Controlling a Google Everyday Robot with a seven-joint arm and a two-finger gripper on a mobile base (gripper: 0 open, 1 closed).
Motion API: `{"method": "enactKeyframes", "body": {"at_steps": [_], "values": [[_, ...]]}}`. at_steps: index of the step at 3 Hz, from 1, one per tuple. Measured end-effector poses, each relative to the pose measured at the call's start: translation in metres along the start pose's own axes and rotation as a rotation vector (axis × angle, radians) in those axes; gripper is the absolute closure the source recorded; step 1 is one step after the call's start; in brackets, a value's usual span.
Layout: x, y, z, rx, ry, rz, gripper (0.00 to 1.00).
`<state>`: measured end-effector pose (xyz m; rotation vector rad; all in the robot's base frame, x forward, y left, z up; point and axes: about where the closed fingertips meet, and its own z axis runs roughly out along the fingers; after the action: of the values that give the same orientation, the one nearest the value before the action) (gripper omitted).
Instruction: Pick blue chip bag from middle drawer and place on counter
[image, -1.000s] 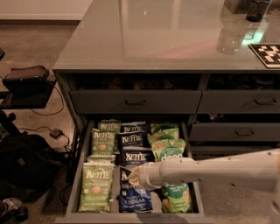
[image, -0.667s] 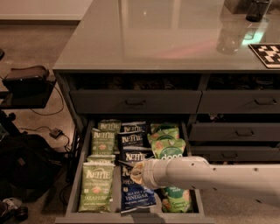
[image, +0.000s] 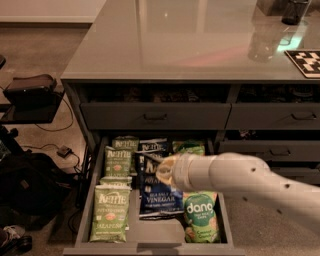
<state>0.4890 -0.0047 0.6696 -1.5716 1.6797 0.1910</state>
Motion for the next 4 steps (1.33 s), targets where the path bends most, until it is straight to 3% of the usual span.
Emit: {"method": "enactKeyframes", "body": {"at_steps": [1, 2, 3, 4], "values": [[-0.02, -0.056, -0.026, 0.051, -0.006, 0.047, 1.0], [-0.046, -0.099, -0.051, 0.104, 0.031, 0.061, 1.0], [-0.08, -0.124, -0.081, 0.162, 0.085, 0.059, 1.0], [-0.11, -0.125, -0.107, 0.174, 0.124, 0.027, 1.0]]}}
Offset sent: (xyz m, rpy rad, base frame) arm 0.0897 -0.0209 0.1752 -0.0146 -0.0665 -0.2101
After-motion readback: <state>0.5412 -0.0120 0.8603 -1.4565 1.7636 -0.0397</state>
